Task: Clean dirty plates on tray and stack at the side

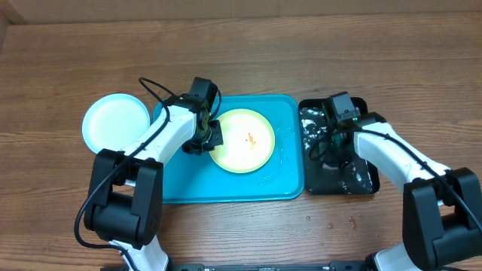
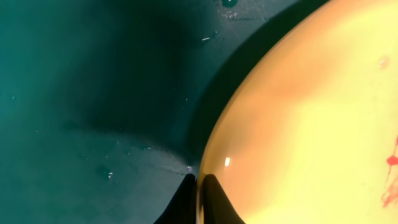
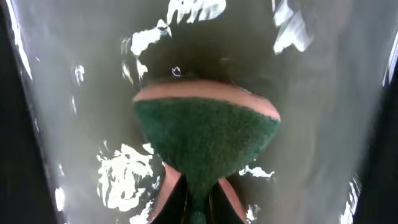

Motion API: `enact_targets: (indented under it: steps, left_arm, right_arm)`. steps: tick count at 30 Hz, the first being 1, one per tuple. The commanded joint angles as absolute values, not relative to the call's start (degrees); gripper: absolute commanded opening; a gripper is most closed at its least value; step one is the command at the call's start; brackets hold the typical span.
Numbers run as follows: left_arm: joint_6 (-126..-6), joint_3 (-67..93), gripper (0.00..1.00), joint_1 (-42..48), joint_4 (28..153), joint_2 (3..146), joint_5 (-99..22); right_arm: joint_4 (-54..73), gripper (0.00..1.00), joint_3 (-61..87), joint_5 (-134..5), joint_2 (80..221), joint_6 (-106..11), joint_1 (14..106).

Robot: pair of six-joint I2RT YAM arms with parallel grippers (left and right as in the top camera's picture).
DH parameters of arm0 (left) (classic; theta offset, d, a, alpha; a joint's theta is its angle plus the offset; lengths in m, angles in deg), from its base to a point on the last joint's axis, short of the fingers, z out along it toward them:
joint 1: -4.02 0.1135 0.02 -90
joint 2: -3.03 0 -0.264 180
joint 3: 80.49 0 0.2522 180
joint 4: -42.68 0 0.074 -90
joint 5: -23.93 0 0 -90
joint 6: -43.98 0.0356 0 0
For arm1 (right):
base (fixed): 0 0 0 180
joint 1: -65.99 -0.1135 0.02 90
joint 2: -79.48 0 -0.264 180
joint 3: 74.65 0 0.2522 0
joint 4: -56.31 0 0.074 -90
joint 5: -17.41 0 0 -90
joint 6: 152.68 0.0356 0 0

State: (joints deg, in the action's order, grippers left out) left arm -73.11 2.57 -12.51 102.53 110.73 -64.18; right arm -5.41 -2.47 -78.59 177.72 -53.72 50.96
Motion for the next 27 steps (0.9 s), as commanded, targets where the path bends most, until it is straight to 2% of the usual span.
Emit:
enact_targets:
  steps: [1, 7, 27]
  left_arm:
    - [-73.4, 2.1, 0.05, -13.0, 102.7, 111.4, -64.1]
    - [-73.4, 2.1, 0.05, -13.1, 102.7, 111.4, -64.1]
    - [-72.2, 2.1, 0.04, -14.0, 103.1, 111.4, -61.5]
  right_arm:
    - [-10.2, 0.04, 5.7, -79.0, 177.8, -53.9, 50.9]
    - [-17.4, 0.04, 11.5, -79.0, 177.8, -53.9, 50.9]
    - [-22.2, 0.04, 14.1, -79.0, 177.9, -53.7, 51.6]
